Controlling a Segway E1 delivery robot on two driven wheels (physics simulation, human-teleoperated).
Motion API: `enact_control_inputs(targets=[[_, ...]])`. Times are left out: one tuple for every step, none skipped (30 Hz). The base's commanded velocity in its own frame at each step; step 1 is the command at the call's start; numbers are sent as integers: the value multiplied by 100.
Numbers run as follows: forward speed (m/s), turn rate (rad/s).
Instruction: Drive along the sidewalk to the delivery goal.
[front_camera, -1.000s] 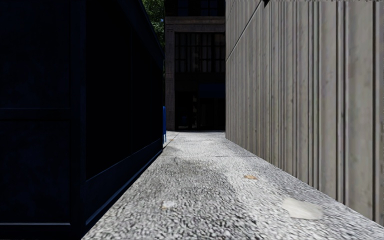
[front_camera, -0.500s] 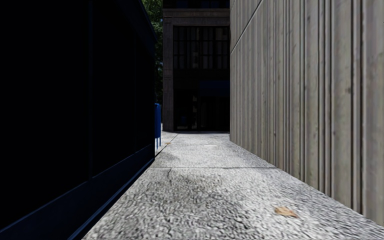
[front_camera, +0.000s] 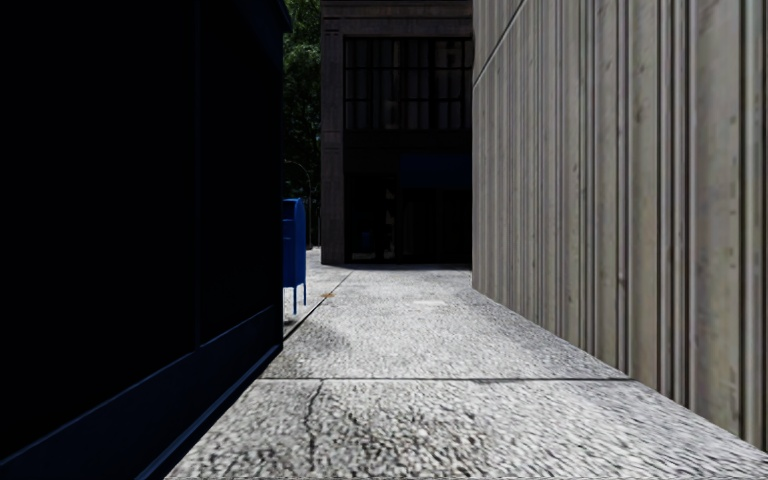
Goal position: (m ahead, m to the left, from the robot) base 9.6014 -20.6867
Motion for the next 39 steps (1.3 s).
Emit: enact_control_inputs(targets=[[200,0],[200,0],[200,0],[200,0],[200,0],[200,0],[200,0],[200,0],[200,0],[200,0],[200,0],[200,0],[200,0],[200,0],[200,0],[200,0],[200,0],[200,0],[200,0],[200,0],[200,0],[200,0],[200,0],[200,0],[200,0],[200,0],[200,0],[200,0],[200,0],[200,0],[200,0],[200,0],[200,0],[200,0],[200,0],[200,0],[200,0],[200,0],[200,0]])
